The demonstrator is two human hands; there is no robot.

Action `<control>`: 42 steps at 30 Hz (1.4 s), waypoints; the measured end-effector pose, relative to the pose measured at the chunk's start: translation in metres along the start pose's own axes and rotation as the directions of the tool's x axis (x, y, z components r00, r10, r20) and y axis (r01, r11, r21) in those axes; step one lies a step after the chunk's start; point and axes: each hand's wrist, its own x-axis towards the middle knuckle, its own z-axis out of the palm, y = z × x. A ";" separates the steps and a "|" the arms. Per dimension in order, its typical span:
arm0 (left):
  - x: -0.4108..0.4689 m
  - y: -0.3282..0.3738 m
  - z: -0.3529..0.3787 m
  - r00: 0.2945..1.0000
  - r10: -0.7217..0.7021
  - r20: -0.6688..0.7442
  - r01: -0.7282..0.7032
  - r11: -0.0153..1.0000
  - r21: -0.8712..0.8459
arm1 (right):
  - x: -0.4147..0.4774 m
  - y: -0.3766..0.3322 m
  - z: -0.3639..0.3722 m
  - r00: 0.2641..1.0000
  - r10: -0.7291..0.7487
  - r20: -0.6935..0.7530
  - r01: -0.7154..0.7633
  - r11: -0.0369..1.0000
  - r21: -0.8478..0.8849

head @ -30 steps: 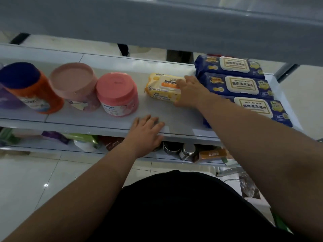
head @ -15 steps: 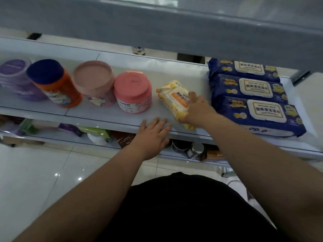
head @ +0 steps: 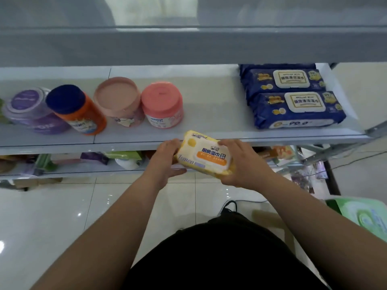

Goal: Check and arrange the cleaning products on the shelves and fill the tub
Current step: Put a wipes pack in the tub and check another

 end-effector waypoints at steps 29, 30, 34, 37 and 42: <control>-0.111 -0.061 0.036 0.572 0.621 0.536 -0.631 -0.084 0.771 | -0.086 -0.006 -0.018 0.873 0.322 0.366 -0.409 0.074 0.910; -0.116 -0.060 0.043 0.622 0.664 0.415 -0.617 0.088 0.782 | -0.090 -0.003 -0.023 0.885 0.320 0.339 -0.379 0.072 0.923; -0.135 -0.059 0.058 0.922 0.373 0.106 -0.387 0.865 0.320 | -0.103 0.009 -0.036 0.930 0.237 0.279 -0.344 0.299 0.890; -0.142 -0.065 0.082 0.956 0.254 0.146 -0.209 0.941 -0.266 | -0.118 0.009 -0.017 0.916 0.093 0.391 -0.391 0.427 0.815; -0.142 -0.072 0.108 0.944 0.276 0.180 -0.188 0.901 -0.391 | -0.137 0.011 0.007 0.920 0.298 0.255 -0.277 0.032 0.960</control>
